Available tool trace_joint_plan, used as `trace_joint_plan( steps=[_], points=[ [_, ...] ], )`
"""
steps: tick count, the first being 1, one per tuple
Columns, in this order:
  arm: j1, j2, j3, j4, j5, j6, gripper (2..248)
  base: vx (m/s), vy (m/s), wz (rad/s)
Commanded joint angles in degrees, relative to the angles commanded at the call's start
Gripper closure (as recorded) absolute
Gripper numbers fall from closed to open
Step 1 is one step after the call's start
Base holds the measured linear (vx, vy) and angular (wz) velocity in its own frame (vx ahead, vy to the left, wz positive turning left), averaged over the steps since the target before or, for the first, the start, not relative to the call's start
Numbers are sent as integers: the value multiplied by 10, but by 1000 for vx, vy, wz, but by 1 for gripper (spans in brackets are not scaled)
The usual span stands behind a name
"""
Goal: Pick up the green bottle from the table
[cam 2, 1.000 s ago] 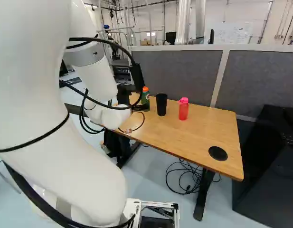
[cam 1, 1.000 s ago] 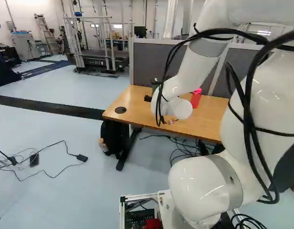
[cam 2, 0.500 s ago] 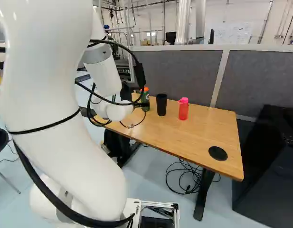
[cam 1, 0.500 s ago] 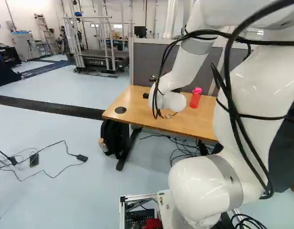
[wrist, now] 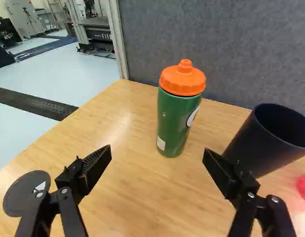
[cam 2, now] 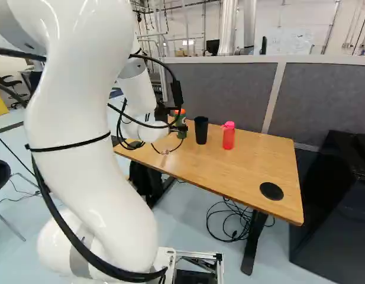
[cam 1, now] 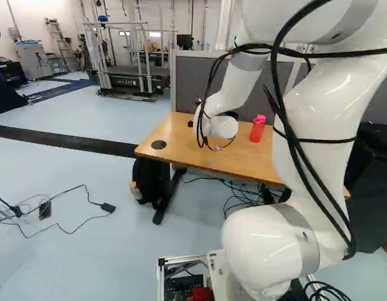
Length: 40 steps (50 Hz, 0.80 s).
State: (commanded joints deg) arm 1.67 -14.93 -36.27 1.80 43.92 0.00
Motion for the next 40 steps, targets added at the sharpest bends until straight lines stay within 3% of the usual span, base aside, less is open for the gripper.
trace_joint_plan(
  steps=[40],
  points=[
    [-15, -101, -125, 0, 0, 0, 3, 0, 0, 0]
  ],
)
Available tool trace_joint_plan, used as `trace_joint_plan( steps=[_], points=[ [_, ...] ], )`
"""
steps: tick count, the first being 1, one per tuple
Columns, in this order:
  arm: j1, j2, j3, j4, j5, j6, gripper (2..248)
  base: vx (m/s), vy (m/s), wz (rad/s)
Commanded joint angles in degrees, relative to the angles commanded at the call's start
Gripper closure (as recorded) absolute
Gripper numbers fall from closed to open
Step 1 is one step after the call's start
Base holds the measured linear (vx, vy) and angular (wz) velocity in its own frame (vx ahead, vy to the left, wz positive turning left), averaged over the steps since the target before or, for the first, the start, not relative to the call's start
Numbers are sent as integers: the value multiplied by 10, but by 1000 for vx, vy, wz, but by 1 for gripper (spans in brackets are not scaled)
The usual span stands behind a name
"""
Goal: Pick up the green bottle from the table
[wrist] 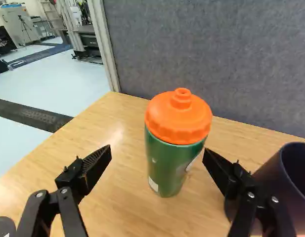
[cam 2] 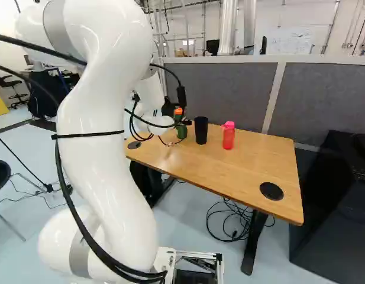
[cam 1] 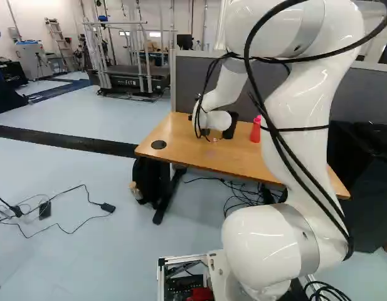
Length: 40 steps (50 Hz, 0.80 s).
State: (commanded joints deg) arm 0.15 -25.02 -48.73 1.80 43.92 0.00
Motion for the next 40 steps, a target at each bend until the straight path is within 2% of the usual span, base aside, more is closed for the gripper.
trace_joint_plan(
  steps=[9, 21, 22, 27, 28, 32, 33, 37, 38, 40],
  points=[
    [-4, -19, -25, 0, 0, 0, 3, 0, 0, 0],
    [-5, -24, -31, 0, 0, 0, 5, 0, 0, 0],
    [-5, -24, -31, 0, 0, 0, 39, 0, 0, 0],
    [-5, -24, -31, 0, 0, 0, 39, 0, 0, 0],
    [-5, -24, -31, 0, 0, 0, 78, 0, 0, 0],
    [-5, -24, -31, 0, 0, 0, 78, 0, 0, 0],
    [-5, -24, -31, 0, 0, 0, 117, 0, 0, 0],
    [-5, -24, -31, 0, 0, 0, 117, 0, 0, 0],
    [-5, -24, -31, 0, 0, 0, 130, 0, 0, 0],
    [-5, -24, -31, 0, 0, 0, 130, 0, 0, 0]
  ],
)
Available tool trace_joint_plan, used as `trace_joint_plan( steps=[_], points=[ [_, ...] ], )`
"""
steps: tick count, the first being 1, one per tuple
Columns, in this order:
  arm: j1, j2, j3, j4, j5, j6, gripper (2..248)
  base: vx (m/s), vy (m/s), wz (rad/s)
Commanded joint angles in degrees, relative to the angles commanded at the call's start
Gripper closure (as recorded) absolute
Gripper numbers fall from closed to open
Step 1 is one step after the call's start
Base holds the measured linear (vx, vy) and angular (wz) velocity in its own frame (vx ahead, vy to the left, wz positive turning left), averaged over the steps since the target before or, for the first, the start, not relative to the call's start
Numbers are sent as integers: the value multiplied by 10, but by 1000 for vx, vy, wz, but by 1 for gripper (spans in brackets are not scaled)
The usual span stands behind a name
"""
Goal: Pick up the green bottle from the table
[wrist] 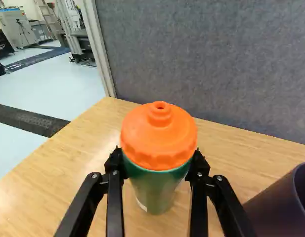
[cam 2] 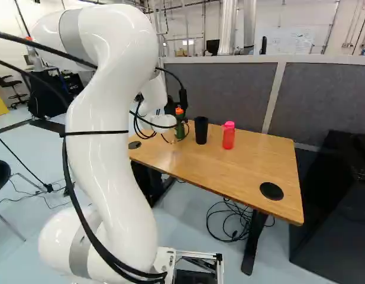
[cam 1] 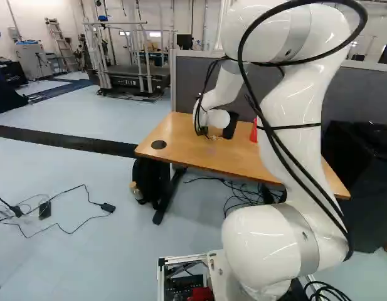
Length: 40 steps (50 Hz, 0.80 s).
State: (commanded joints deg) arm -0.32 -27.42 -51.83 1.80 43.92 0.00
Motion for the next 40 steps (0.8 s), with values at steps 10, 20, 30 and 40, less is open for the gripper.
trace_joint_plan(
  steps=[10, 20, 30, 40],
  points=[
    [0, 6, 1, 0, 0, 0, 130, 0, 0, 0],
    [0, 19, 3, 0, 0, 0, 130, 0, 0, 0],
    [0, 40, 16, 0, 0, 0, 130, 0, 0, 0],
    [-1, 73, 42, 0, 0, 0, 130, 0, 0, 0]
  ],
)
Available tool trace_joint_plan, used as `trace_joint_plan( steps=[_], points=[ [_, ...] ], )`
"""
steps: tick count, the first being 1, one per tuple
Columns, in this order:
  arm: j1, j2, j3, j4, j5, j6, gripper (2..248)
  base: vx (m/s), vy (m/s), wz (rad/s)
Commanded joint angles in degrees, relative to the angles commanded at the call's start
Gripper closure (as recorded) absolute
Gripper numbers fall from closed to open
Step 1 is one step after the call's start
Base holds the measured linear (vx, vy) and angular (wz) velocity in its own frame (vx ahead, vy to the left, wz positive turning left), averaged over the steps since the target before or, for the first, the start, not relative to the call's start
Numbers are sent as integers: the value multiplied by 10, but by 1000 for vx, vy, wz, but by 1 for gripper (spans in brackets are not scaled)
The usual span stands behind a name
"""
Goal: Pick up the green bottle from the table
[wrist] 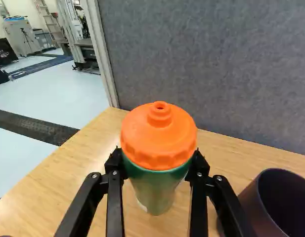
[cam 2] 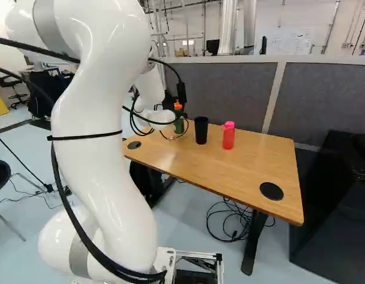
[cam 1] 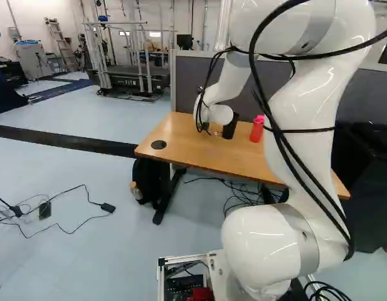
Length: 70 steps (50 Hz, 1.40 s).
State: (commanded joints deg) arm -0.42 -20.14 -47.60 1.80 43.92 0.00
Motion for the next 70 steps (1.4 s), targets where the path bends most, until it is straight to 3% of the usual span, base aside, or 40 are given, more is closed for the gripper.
trace_joint_plan(
  steps=[58, 70],
  points=[
    [-5, 204, 148, 0, 0, 0, 130, 0, 0, 0],
    [-5, 217, 160, 0, 0, 0, 130, 0, 0, 0]
  ],
)
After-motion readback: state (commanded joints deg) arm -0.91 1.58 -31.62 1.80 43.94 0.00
